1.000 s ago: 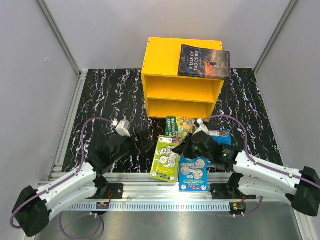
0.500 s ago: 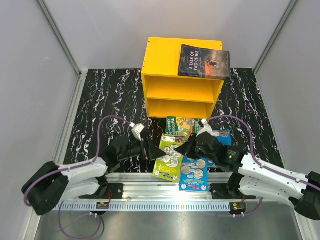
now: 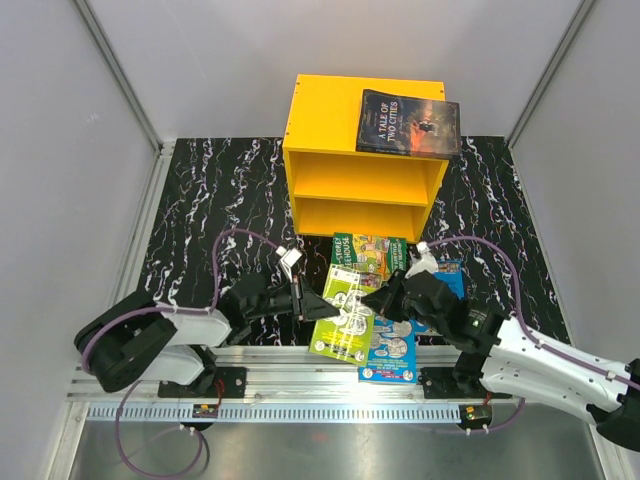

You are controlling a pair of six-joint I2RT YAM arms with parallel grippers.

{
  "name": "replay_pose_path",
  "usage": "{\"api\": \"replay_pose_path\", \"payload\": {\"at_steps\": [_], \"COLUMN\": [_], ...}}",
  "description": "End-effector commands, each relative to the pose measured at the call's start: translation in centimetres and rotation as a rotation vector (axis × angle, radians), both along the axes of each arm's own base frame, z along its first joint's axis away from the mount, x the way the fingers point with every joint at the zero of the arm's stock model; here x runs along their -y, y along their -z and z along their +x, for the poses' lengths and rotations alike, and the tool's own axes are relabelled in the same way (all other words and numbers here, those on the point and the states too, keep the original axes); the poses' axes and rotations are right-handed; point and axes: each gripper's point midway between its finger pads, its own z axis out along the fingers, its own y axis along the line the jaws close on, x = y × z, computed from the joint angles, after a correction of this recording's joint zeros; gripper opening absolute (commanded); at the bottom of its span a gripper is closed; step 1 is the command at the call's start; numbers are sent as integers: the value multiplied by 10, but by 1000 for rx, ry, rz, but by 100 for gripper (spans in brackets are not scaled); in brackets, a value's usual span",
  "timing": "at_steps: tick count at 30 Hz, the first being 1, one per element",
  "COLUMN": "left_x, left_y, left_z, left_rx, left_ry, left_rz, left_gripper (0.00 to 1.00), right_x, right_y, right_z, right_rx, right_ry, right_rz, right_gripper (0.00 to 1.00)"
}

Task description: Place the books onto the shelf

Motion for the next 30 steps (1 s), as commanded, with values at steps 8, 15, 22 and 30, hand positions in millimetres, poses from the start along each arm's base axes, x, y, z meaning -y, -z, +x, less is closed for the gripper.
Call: {"api": "replay_pose_path", "payload": {"at_steps": [8, 15, 22, 30], "left_x": [-16, -39, -16, 26], "left_y": [-91, -134, -172, -215], "left_z": [53, 79, 100, 92], "left_rx": [527, 801, 1200, 1606], "left_ry": [-269, -459, -623, -747], "left_rz": [477, 802, 1146, 1278], "left_gripper": [0, 0, 0, 0], "right_x": [36, 77, 104, 120], "right_y": [-20, -36, -42, -41], "right_z": [2, -1, -11, -19], "right_rx": [61, 109, 142, 152], "right_ry": [114, 210, 250, 268], "right_rz": [7, -23, 25, 42], "right_gripper": [93, 95, 95, 97]}}
